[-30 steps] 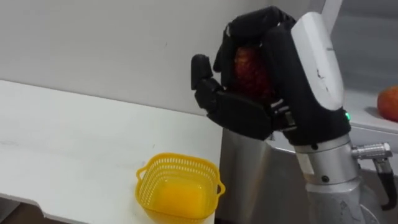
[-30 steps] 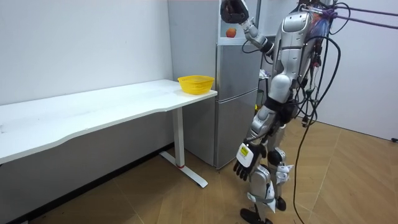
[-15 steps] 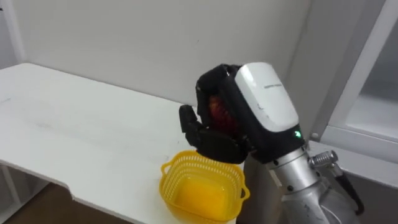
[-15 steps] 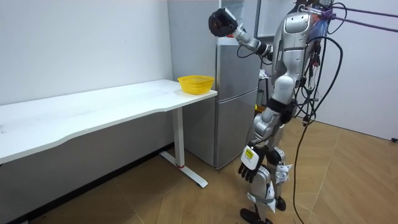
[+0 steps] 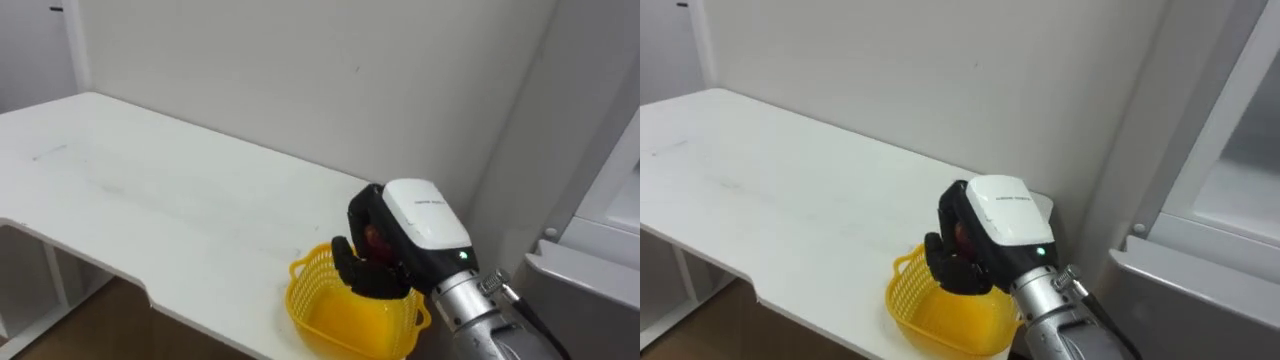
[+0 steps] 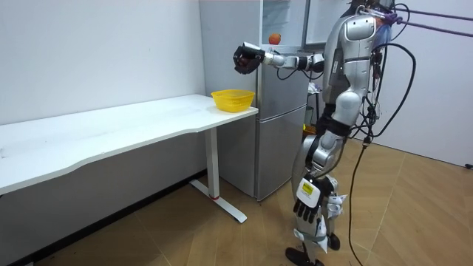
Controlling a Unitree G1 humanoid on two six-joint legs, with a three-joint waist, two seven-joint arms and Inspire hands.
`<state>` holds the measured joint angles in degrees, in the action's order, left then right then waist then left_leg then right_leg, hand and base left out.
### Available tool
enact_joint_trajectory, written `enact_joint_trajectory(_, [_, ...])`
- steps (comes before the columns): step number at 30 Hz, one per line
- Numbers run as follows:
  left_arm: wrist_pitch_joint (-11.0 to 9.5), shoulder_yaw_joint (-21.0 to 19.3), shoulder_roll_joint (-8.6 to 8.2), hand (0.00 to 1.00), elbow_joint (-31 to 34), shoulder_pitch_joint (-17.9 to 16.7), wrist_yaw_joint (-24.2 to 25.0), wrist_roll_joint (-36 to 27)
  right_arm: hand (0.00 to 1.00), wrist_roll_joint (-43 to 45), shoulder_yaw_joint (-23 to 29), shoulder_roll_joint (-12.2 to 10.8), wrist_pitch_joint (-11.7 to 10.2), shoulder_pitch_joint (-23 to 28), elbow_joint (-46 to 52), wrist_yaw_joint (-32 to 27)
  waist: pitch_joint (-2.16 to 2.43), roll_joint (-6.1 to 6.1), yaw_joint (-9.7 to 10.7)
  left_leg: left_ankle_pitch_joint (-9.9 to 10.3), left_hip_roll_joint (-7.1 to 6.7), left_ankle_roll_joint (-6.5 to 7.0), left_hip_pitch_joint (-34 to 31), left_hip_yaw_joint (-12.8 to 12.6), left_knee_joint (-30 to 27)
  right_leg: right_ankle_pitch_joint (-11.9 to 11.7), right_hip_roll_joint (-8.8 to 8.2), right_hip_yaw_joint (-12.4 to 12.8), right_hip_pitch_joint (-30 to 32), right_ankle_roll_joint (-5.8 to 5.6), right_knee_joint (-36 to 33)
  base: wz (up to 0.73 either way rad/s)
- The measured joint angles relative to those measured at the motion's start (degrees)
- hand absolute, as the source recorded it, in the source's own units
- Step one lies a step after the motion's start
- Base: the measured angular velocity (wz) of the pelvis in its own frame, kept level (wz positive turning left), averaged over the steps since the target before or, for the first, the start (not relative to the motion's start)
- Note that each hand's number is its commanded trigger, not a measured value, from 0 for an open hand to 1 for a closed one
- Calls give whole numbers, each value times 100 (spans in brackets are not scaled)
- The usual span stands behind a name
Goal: Retrieve from the upper fridge
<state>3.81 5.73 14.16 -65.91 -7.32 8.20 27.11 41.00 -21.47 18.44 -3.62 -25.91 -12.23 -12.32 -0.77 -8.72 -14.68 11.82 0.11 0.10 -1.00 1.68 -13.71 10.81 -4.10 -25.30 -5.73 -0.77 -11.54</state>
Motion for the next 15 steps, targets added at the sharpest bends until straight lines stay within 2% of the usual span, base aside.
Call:
enact_joint_trajectory(7, [-2,-9,6,0,0,-10,34,0,100,-122,2,0,-53,-1,-159,-29,-11,16,-37,-2,7,-3,-28,3,5,0,9,4,26,0,5,1])
enact_joint_trajectory(10, [-4,-2,9,0,18,-9,35,-44,100,-126,3,-2,-71,-2,-517,-99,-26,39,-131,-2,3,-2,-77,4,-1,0,6,-16,68,0,21,0])
enact_joint_trajectory(15, [-4,-11,1,0,75,22,72,-40,100,-123,7,-3,-74,-71,-883,-220,-23,36,-177,-55,-4,-4,-280,1,-17,0,-6,1,270,0,12,0])
